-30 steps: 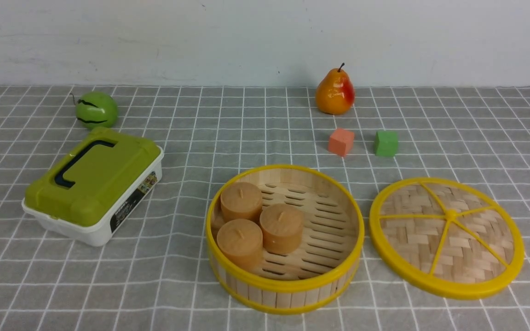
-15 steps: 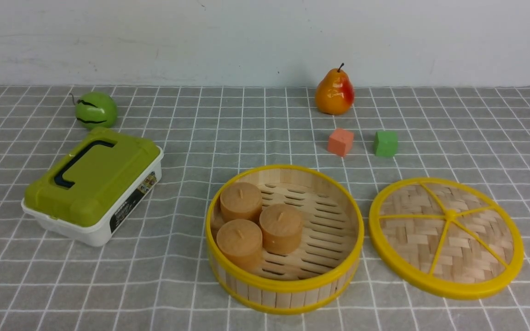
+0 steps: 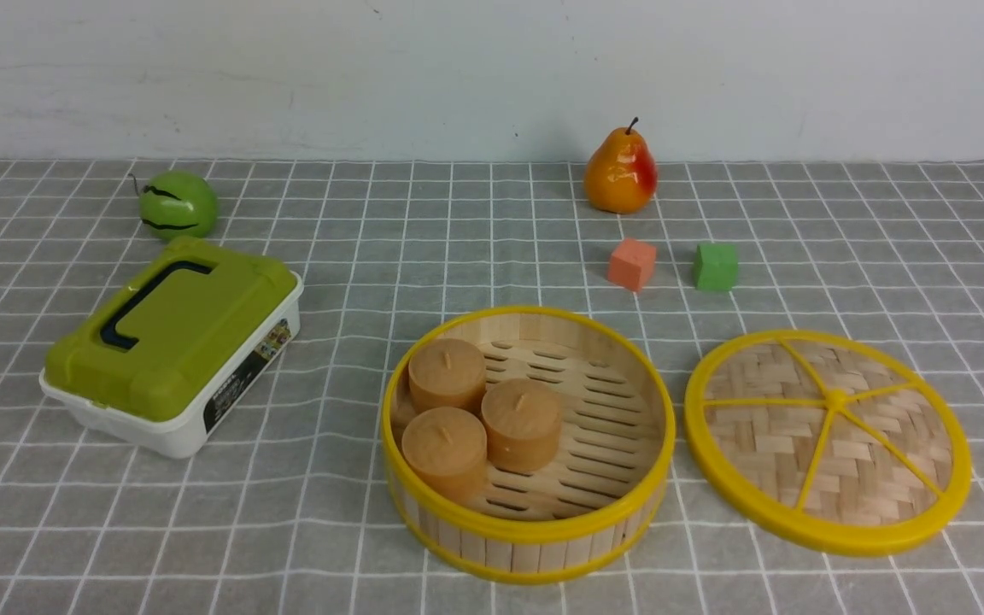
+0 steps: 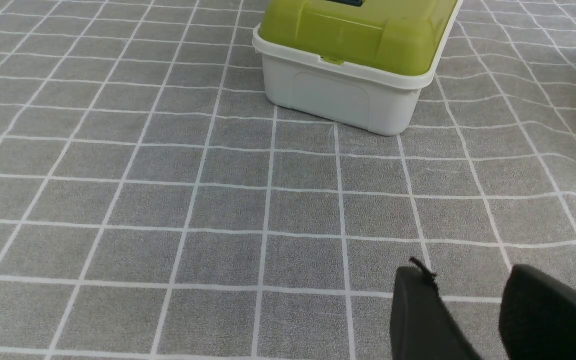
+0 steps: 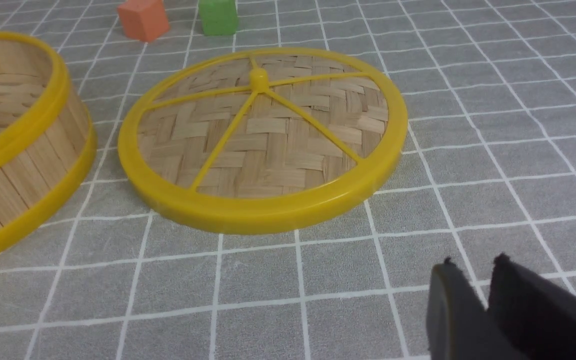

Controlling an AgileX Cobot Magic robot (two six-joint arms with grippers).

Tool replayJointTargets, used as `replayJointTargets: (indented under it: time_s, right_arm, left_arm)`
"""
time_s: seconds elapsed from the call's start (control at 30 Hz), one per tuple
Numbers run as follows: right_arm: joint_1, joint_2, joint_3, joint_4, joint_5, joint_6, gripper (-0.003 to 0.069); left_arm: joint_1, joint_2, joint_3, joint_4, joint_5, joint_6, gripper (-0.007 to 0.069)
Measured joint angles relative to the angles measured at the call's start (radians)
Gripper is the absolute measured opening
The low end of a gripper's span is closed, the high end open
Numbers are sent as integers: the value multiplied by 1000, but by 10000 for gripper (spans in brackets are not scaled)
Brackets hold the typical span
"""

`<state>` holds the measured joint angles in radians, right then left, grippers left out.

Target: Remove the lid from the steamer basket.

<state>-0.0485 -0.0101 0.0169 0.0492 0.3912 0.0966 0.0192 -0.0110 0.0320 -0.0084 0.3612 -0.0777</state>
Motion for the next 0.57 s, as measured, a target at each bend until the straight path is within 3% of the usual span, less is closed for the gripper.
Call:
replayJointTargets:
  time_s: [0.57]
  right_arm:
    - [0,0,0,0,0,0,115]
  left_arm:
    - [0,0,0,0,0,0,239]
